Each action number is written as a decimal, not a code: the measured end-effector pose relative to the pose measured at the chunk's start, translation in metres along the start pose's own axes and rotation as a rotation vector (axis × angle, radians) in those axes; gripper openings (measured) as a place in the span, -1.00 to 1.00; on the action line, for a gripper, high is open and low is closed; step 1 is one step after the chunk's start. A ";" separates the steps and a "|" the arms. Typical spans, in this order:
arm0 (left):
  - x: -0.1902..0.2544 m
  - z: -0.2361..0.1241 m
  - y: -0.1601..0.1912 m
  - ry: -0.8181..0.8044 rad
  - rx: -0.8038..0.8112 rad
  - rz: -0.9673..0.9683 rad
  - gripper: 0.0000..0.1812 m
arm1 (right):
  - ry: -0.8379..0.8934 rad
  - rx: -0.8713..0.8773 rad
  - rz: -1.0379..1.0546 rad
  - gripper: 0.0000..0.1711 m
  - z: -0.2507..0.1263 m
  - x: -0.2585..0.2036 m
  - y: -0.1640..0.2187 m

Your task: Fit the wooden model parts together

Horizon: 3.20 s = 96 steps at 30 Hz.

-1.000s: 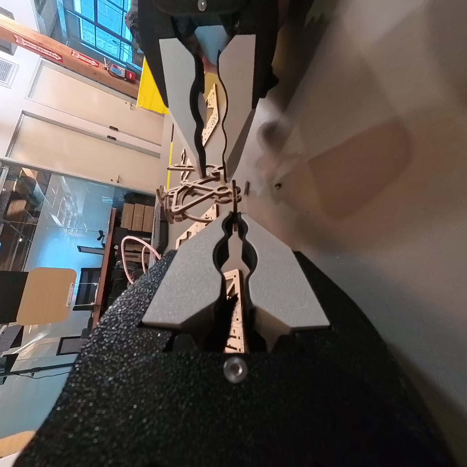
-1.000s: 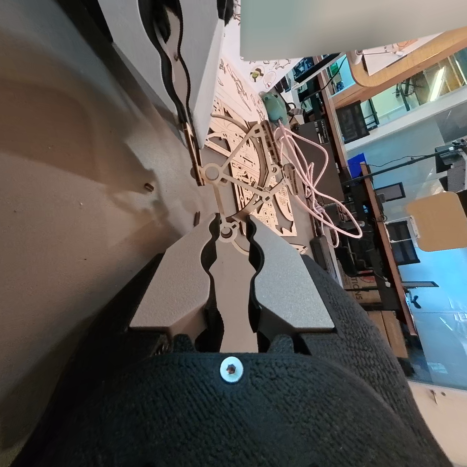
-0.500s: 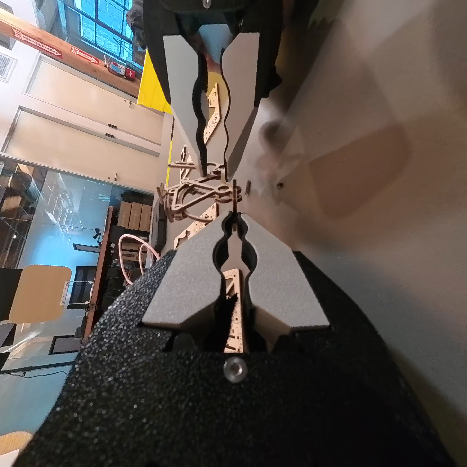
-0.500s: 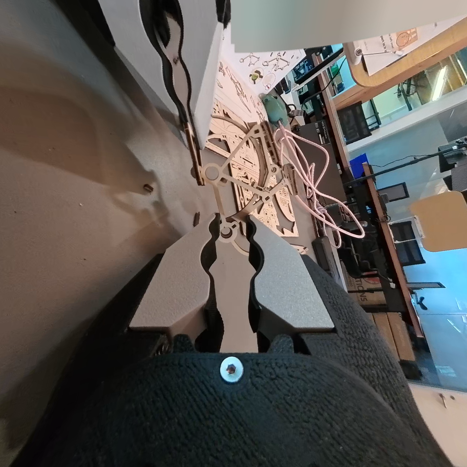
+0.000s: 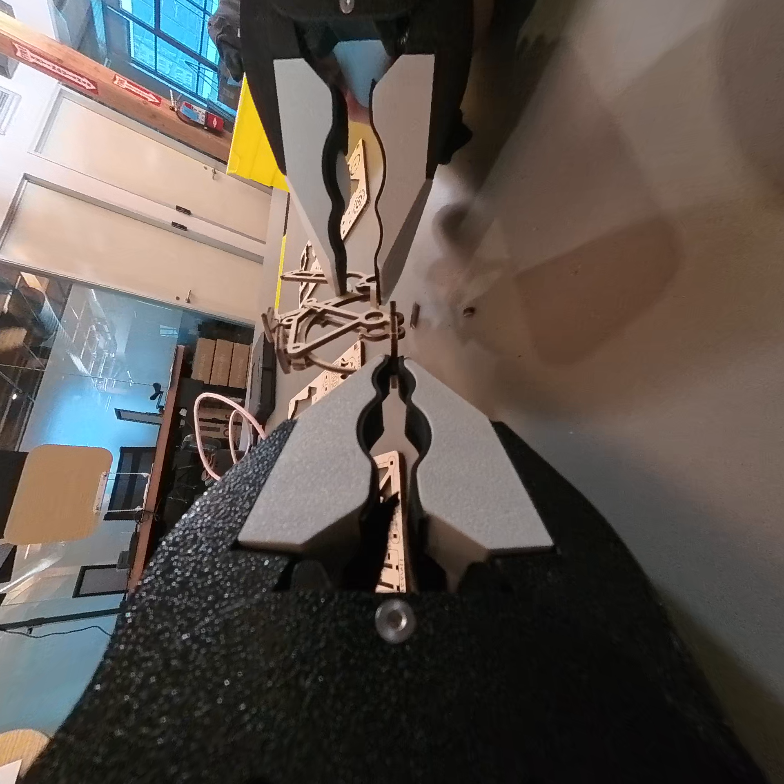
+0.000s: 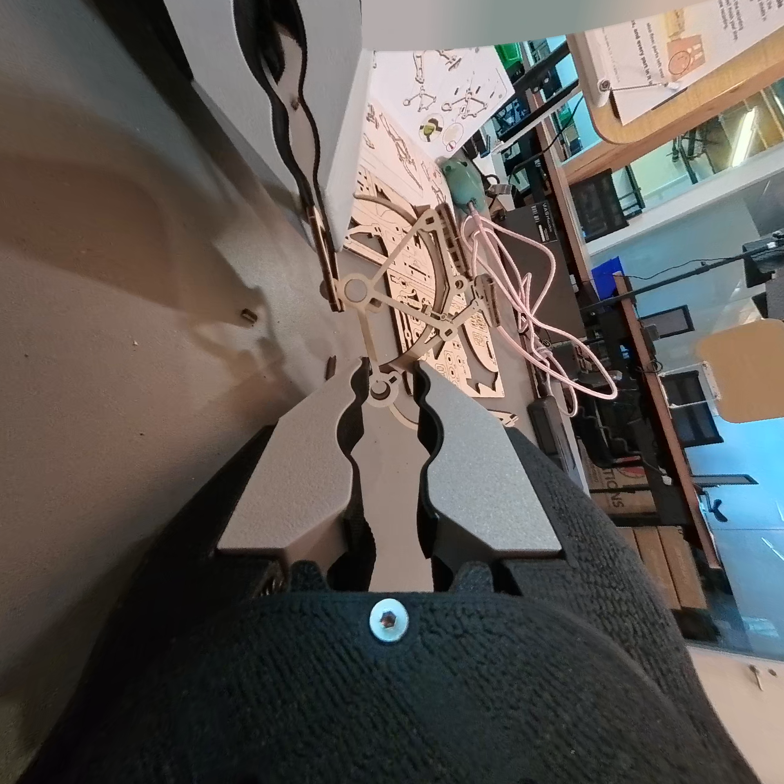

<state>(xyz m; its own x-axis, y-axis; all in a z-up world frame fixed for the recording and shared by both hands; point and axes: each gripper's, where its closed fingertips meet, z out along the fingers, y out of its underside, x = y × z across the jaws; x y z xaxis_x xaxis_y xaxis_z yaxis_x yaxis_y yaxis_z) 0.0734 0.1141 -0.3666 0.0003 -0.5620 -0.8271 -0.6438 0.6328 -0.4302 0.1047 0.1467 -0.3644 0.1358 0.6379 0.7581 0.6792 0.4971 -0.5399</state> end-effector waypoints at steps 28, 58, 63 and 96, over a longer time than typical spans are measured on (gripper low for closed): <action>0.001 0.001 -0.001 0.007 0.002 0.025 -1.00 | 0.009 0.025 0.011 -0.78 -0.002 0.003 -0.005; -0.041 0.003 -0.026 0.539 0.541 -2.189 -1.00 | 0.415 0.074 -0.090 -0.78 -0.037 0.067 -0.014; -0.038 0.005 -0.027 0.569 0.547 -2.259 -1.00 | 0.454 0.021 -0.212 -0.79 -0.038 0.068 -0.009; -0.035 0.011 -0.021 0.554 0.539 -2.340 -1.00 | 0.357 -0.031 -0.259 -0.79 -0.015 0.048 -0.005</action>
<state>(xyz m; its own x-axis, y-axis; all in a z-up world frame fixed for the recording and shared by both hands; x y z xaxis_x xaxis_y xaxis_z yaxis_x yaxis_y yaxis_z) 0.0951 0.1261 -0.3320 -0.0644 -0.2031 0.9770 0.2582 -0.9491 -0.1803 0.1187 0.1656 -0.3199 0.1952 0.2485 0.9488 0.7440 0.5928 -0.3083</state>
